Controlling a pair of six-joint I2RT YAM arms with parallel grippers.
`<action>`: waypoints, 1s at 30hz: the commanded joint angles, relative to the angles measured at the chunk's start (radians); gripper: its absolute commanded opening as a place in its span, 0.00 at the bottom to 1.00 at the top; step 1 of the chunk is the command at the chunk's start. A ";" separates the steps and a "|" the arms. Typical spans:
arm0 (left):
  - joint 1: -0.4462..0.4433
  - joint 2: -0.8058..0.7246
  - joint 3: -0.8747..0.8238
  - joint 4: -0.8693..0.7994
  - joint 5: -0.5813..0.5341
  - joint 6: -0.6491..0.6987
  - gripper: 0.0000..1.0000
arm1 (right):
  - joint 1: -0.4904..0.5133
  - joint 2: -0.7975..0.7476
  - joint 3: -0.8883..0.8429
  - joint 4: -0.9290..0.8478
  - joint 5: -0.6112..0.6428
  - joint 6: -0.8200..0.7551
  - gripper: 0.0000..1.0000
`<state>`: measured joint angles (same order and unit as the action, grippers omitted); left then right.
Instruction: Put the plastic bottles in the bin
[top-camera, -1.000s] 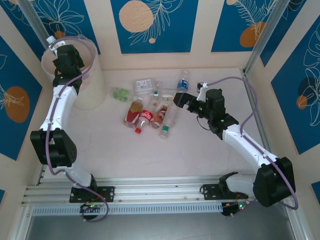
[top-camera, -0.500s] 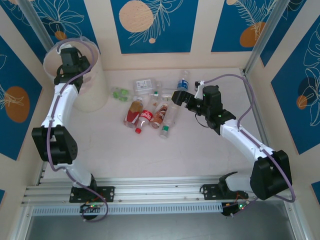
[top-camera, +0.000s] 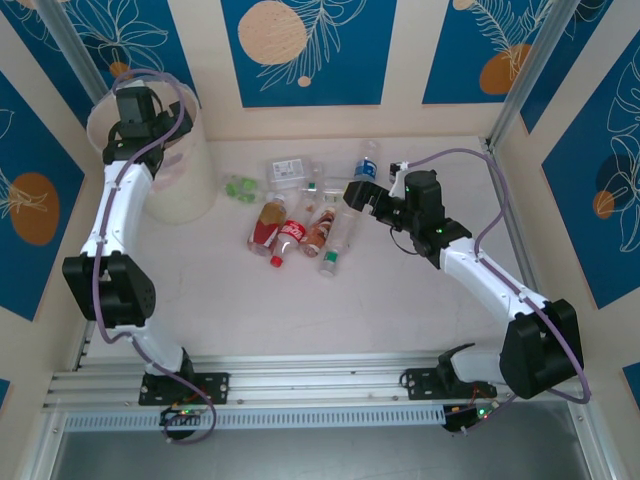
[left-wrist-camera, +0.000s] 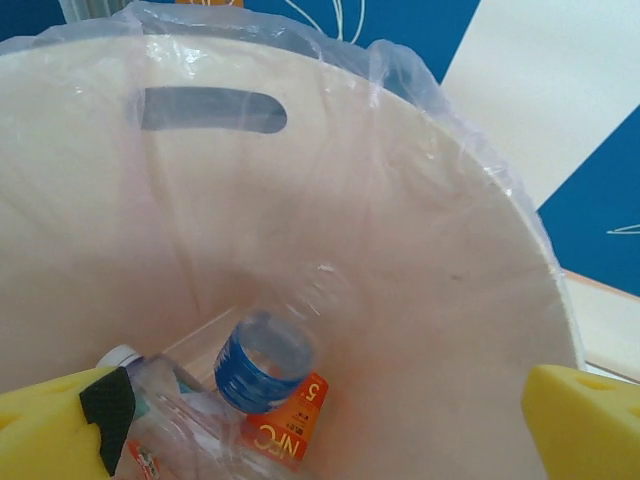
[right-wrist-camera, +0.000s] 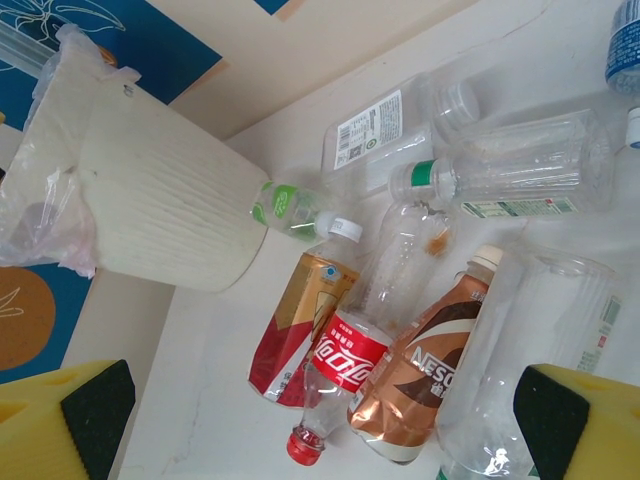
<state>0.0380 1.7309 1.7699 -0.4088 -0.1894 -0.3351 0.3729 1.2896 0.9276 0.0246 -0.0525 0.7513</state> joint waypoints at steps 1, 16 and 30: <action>-0.003 -0.032 0.015 -0.020 0.074 0.010 1.00 | -0.004 -0.019 0.010 -0.022 0.034 0.017 1.00; -0.186 -0.257 -0.195 0.091 0.259 0.016 1.00 | -0.033 -0.101 -0.103 0.032 0.171 0.073 1.00; -0.397 -0.196 -0.369 0.087 0.382 -0.022 1.00 | -0.065 -0.105 -0.159 -0.066 0.253 0.090 0.98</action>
<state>-0.3542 1.5108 1.4395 -0.3298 0.1268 -0.3248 0.3164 1.1923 0.7723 -0.0010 0.1806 0.8413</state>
